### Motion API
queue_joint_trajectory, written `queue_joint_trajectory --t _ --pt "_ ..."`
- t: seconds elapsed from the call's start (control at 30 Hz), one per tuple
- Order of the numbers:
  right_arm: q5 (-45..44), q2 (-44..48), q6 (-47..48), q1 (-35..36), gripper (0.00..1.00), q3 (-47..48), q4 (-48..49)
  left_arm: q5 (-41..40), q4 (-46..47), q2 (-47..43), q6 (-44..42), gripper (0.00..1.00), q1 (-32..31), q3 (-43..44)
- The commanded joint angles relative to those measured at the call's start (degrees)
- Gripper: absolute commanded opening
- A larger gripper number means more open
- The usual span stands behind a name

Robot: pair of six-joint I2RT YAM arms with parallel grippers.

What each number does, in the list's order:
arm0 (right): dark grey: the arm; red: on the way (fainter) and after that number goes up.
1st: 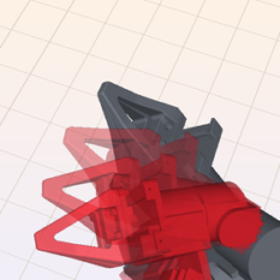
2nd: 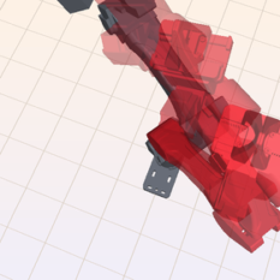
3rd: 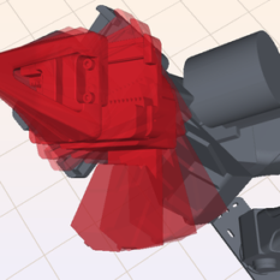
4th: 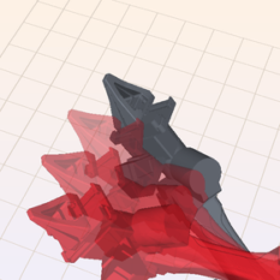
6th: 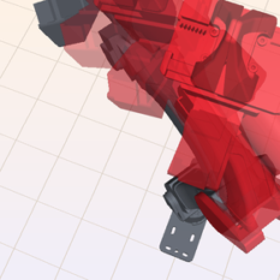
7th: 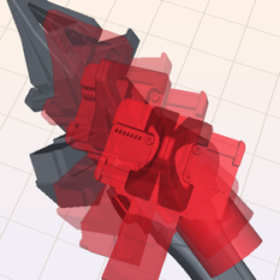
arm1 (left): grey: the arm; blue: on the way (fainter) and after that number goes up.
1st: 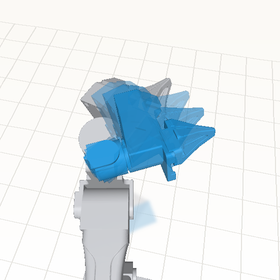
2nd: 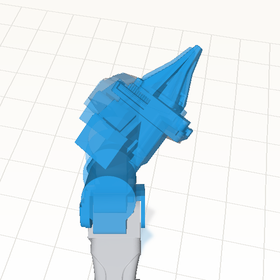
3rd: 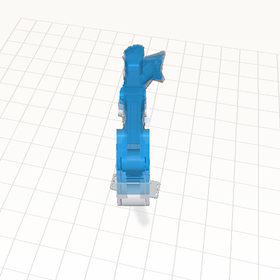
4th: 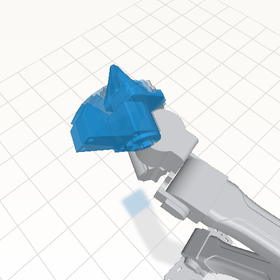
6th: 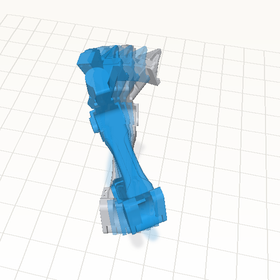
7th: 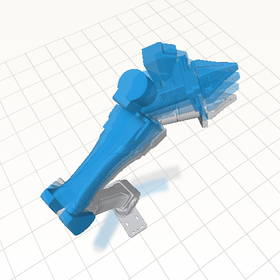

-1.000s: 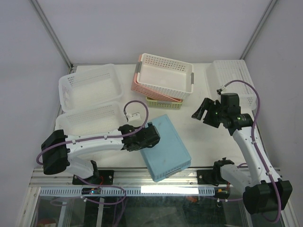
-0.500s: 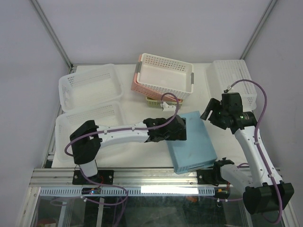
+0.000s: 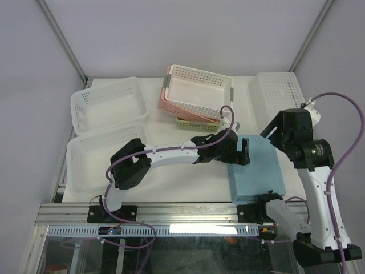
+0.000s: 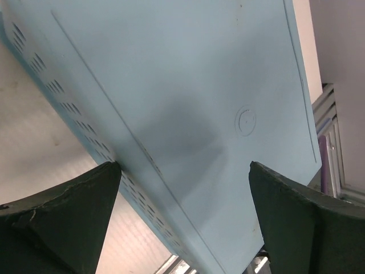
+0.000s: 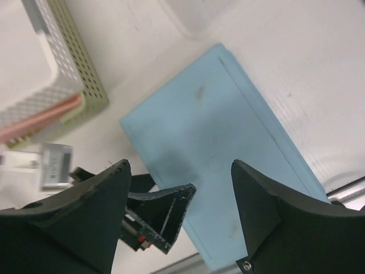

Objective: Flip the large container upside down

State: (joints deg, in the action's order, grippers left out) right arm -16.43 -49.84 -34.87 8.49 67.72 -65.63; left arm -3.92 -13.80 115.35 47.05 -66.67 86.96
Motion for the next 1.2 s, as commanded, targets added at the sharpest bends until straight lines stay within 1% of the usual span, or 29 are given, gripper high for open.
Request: queue_joint_trajectory --t 0.0,0.17,0.27,0.33,0.4,0.5,0.6,0.73,0.83,0.9,0.93,1.07,1.17 --pt "-10.81 1.72 -4.83 0.06 0.75 9.80 -2.11 7.16 7.31 2.65 -1.95 0.99 0.73 4.97" --pt "-8.82 1.42 -2.63 0.10 0.75 15.44 2.59 11.44 8.39 9.08 -1.55 0.99 0.95 13.37" --pt "-7.41 0.60 -2.63 0.06 0.75 16.72 3.48 13.39 8.44 12.82 -1.61 0.99 0.93 19.70" --pt "-7.06 0.16 -2.66 0.06 0.75 16.62 3.18 14.22 8.36 13.47 -2.25 0.99 1.08 22.19" --pt "-7.36 0.00 -2.59 0.03 0.75 16.20 2.66 14.12 8.52 11.44 -2.96 0.99 1.52 20.18" --pt "-7.77 0.30 -1.39 0.04 0.75 15.08 3.14 14.46 9.13 6.08 -5.73 0.99 2.25 12.70" --pt "-7.49 0.51 -0.54 0.10 0.75 14.28 4.23 17.85 6.63 3.64 -8.45 0.99 2.96 8.57" --pt "-6.04 0.56 -0.35 0.09 0.75 12.76 6.23 21.40 5.70 1.42 -8.52 0.99 2.85 3.47" --pt "-5.42 0.74 -0.37 0.09 0.75 10.99 7.27 26.75 5.86 2.28 -9.40 0.99 2.32 3.11" --pt "-4.97 0.80 -0.36 0.05 0.75 10.44 7.66 34.34 5.89 6.58 -10.54 0.99 2.08 6.53" --pt "-4.56 0.78 -0.37 0.04 0.75 10.55 7.80 36.05 5.90 8.79 -10.27 0.99 2.03 8.62" --pt "-1.76 0.82 -0.27 0.06 0.75 12.89 6.81 38.61 6.78 17.00 -9.22 0.99 1.81 19.38" --pt "0.20 1.74 -1.08 0.04 0.75 13.42 6.20 43.03 7.91 24.86 -6.23 0.99 1.95 31.75"
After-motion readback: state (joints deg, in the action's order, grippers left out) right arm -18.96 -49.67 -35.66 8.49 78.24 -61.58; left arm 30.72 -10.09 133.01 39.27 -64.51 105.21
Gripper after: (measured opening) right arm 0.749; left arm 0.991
